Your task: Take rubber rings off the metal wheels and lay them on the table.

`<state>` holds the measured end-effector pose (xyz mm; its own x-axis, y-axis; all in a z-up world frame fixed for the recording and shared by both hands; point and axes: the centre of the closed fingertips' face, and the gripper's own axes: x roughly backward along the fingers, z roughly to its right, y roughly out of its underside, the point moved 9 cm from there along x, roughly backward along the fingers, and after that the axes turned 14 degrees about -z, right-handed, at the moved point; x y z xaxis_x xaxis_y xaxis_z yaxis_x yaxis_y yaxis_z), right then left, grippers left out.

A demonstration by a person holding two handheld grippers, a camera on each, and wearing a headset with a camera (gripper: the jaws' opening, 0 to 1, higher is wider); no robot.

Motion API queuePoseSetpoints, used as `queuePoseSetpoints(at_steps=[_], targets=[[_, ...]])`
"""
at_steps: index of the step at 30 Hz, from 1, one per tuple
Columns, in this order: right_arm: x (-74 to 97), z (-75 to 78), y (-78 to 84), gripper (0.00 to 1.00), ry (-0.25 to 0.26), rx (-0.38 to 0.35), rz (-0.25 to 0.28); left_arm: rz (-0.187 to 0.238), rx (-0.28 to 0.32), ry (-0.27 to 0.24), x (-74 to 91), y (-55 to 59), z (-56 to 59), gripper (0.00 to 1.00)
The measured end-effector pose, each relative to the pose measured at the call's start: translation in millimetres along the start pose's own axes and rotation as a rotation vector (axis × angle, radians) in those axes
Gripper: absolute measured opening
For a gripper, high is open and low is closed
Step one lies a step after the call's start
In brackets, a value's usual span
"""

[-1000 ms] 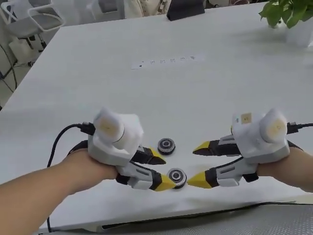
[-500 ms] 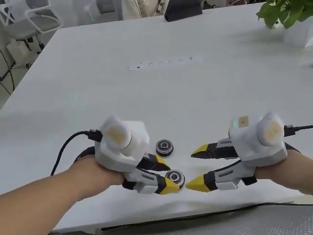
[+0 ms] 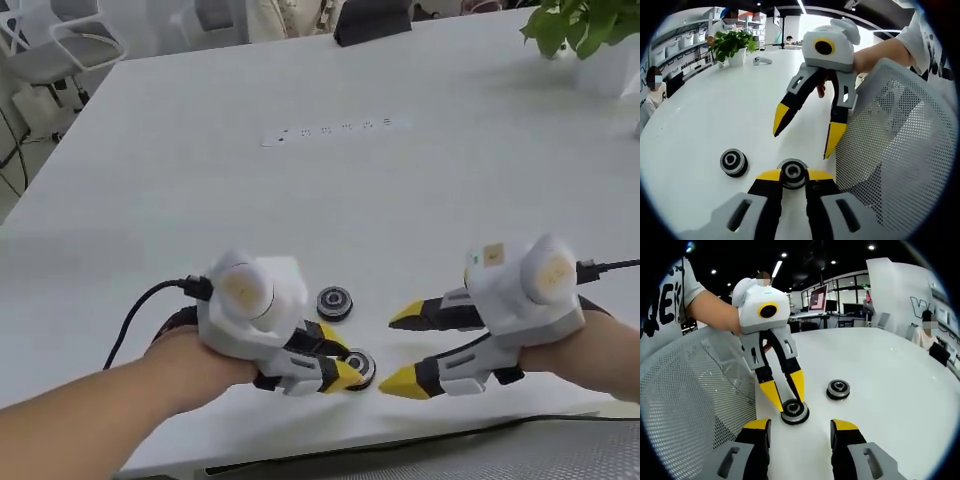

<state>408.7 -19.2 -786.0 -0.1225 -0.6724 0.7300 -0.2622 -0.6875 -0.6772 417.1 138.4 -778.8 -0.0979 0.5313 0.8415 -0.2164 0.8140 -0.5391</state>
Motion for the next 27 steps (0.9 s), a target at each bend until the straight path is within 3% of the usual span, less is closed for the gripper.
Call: queuePoseSetpoints(at_steps=[6,11,27], targets=[[-4.8,0.4,-0.4,0.45,-0.004,-0.007,0.004,-0.002,-0.061,-0.036,0.0,0.3,2.9,0.08],[-10.5,0.4,1.2,0.45,-0.015,-0.014,-0.004,0.01,-0.033,-0.041,0.1,1.2,4.0,0.08],[-22.4,-0.1,-2.1,0.39,-0.053,0.015,-0.019,0.019,-0.023,-0.053,-0.2,2.3,6.4,0.07]])
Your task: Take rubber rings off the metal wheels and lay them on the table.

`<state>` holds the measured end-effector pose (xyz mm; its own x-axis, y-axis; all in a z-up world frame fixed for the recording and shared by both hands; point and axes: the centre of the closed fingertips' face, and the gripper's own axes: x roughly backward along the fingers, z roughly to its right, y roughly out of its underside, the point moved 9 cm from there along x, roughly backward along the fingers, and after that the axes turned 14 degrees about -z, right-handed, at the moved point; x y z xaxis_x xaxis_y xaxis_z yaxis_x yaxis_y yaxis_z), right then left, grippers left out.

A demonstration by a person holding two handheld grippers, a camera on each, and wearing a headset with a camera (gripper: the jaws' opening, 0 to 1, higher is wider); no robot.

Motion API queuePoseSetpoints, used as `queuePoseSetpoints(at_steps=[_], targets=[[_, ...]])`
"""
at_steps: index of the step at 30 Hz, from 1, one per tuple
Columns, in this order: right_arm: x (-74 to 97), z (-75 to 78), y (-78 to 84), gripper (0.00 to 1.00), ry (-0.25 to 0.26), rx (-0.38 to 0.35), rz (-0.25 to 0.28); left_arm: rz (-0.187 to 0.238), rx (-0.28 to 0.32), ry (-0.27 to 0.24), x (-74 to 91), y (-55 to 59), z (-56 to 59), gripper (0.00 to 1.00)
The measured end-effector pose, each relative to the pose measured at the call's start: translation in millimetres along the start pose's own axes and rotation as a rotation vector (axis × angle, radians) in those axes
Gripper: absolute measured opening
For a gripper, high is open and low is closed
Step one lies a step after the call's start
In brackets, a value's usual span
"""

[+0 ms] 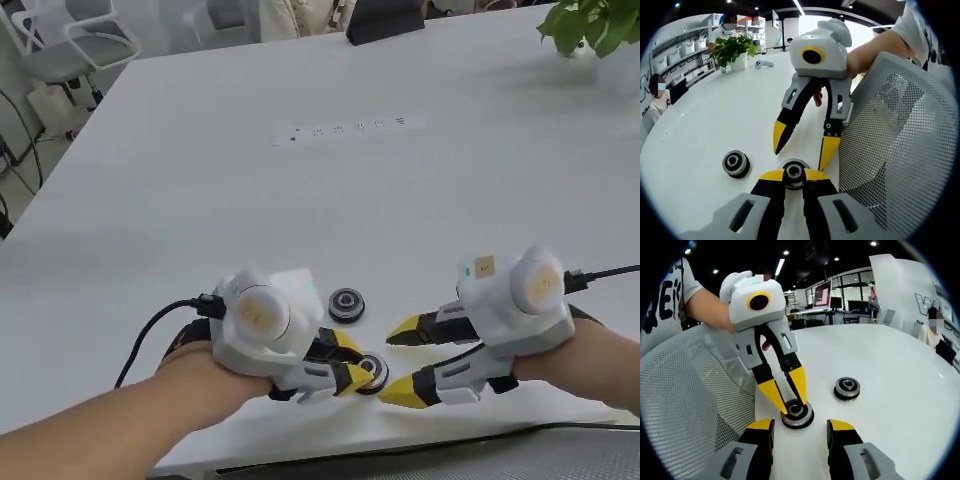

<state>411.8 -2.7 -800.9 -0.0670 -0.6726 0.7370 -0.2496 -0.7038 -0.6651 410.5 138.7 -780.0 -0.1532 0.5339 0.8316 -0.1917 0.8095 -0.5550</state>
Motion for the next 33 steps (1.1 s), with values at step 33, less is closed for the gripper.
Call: queuePoseSetpoints(at_steps=[33], targets=[[-3.6,-4.2,-0.7,0.2,0.013,0.101,-0.016,0.013,0.004,-0.001,-0.9,0.3,0.9,0.07]])
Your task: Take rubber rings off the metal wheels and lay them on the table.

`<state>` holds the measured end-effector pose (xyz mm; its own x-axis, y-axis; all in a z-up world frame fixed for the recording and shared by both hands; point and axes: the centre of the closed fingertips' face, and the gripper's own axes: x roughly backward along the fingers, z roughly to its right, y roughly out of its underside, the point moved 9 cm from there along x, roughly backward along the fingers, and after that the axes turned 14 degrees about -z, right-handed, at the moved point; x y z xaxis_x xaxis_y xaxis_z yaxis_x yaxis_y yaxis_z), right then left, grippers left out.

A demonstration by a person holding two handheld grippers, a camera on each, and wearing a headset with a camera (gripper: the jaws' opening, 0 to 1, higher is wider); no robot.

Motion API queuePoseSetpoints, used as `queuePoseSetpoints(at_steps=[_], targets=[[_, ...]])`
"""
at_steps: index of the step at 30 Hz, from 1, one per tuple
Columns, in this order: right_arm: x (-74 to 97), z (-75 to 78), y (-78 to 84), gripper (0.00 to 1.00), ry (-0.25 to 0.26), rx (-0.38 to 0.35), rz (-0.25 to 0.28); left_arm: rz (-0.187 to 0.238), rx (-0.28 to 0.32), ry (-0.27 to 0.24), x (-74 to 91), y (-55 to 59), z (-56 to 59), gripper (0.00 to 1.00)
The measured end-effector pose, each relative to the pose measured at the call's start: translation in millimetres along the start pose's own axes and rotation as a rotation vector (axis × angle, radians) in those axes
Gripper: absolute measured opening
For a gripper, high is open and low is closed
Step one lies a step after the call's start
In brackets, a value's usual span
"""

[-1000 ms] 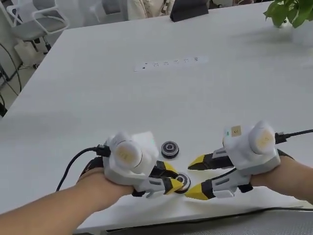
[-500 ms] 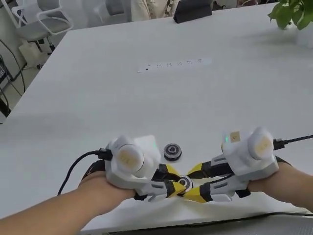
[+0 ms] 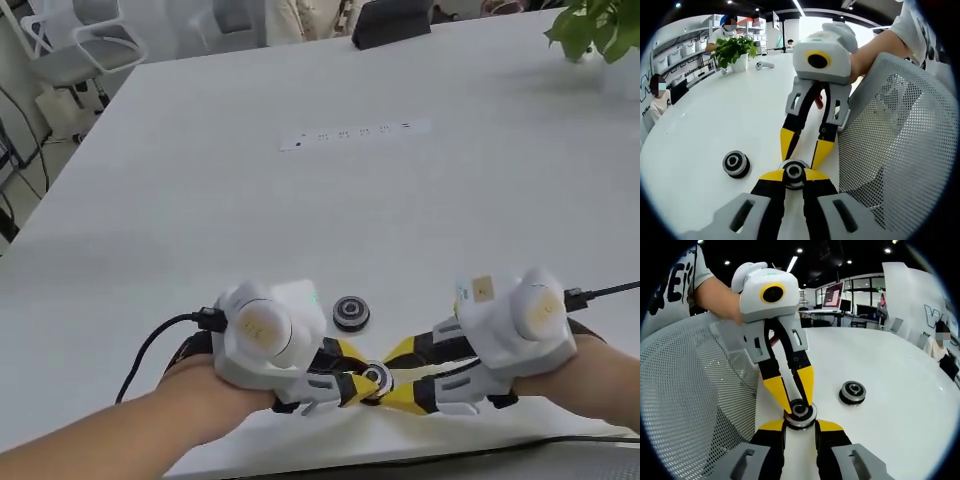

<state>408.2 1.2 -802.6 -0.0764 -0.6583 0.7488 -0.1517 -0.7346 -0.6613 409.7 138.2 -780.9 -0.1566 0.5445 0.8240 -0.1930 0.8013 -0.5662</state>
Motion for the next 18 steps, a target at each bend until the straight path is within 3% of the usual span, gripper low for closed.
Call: queuePoseSetpoints(at_steps=[18], targets=[[4.4,0.2,6.2,0.07,0.007,-0.024,-0.019,0.0,0.001,-0.004,0.0,-0.3,-0.7,0.07]])
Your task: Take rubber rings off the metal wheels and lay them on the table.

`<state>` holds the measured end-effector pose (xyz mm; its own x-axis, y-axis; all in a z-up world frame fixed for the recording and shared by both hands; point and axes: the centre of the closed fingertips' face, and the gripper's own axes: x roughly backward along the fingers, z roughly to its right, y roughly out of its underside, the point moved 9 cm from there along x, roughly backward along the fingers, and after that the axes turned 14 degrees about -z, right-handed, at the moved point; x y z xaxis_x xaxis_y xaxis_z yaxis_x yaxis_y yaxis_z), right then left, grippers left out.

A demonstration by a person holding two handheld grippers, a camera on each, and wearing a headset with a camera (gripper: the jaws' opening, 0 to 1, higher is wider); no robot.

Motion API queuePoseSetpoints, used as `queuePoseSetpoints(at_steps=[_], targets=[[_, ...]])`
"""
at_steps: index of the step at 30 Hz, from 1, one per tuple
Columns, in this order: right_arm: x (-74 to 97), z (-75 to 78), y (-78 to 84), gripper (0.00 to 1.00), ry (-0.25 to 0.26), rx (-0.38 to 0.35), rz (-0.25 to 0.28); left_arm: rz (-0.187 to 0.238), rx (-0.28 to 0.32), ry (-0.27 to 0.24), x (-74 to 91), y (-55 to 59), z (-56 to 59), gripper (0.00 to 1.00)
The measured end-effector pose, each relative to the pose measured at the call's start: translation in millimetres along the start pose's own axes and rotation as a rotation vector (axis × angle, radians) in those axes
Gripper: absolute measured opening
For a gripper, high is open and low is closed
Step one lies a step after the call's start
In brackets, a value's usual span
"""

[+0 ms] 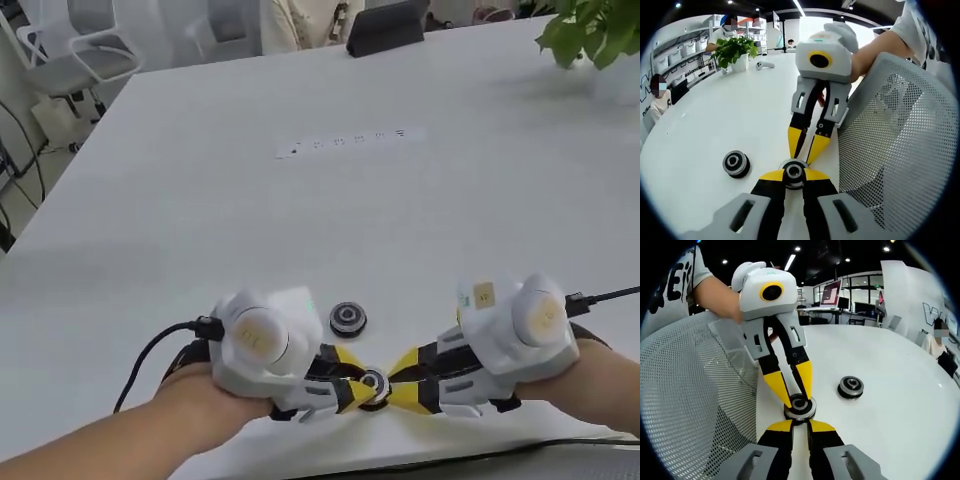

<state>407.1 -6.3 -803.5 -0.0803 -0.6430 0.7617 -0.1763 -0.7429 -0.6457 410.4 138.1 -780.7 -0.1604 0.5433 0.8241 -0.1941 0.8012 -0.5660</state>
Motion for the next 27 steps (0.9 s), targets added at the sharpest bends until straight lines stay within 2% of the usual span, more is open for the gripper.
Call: queuePoseSetpoints(at_steps=[7,13,14,27], targets=[[1.1,0.9,2.3,0.0,0.003,-0.028,-0.001,0.001,0.0,-0.001,-0.5,0.0,0.1,0.07],[2.1,2.4,1.9,0.0,-0.003,-0.063,-0.001,-0.001,-0.001,-0.003,-1.0,-0.3,0.2,0.07],[2.4,2.3,1.9,0.0,-0.014,-0.1,0.008,-0.002,-0.002,-0.004,-1.0,-0.4,0.3,0.07],[6.1,4.6,6.2,0.0,-0.066,-0.304,0.056,-0.003,-0.004,-0.006,-1.1,-0.7,0.6,0.07]])
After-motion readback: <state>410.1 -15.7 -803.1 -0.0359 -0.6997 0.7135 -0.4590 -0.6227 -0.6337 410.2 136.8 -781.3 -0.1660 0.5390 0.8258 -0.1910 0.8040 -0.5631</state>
